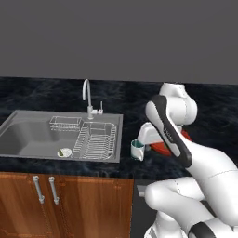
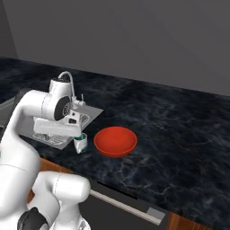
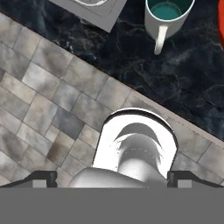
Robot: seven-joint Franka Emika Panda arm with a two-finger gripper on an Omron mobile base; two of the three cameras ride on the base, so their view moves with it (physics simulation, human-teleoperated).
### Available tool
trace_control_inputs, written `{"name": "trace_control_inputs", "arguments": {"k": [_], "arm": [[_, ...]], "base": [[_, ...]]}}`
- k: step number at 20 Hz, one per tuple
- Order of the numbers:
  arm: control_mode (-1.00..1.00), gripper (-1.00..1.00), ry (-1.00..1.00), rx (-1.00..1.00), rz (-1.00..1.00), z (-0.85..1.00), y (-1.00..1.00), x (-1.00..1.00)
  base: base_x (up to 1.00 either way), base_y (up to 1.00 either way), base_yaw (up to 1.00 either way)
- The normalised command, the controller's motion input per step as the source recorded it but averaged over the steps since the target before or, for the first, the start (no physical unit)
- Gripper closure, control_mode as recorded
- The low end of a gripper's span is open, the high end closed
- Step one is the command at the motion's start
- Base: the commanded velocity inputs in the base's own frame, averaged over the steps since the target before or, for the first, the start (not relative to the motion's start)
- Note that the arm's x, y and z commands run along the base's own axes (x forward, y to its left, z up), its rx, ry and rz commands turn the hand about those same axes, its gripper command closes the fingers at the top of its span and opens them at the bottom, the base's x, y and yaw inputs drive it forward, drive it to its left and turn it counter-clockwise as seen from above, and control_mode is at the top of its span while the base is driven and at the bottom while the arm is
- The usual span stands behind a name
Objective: Clear the mugs and bowl far away from the sink.
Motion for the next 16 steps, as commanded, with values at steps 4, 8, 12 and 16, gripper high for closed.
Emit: {"name": "trace_control_inputs", "arguments": {"k": [4,8,12,16], "arm": [[-1.0,-1.0,0.0,-0.03,0.01,-0.34,0.0,0.25],[-1.0,-1.0,0.0,-0.09,0.0,-0.33,0.0,0.22],[-1.0,-1.0,0.0,-0.12,0.0,-0.21,0.0,0.04],[-1.0,-1.0,0.0,-0.09,0.0,-0.25,0.0,0.06]], "base": [[0.0,0.0,0.0],[0.0,0.0,0.0],[0.0,0.0,0.0],[0.0,0.0,0.0]]}}
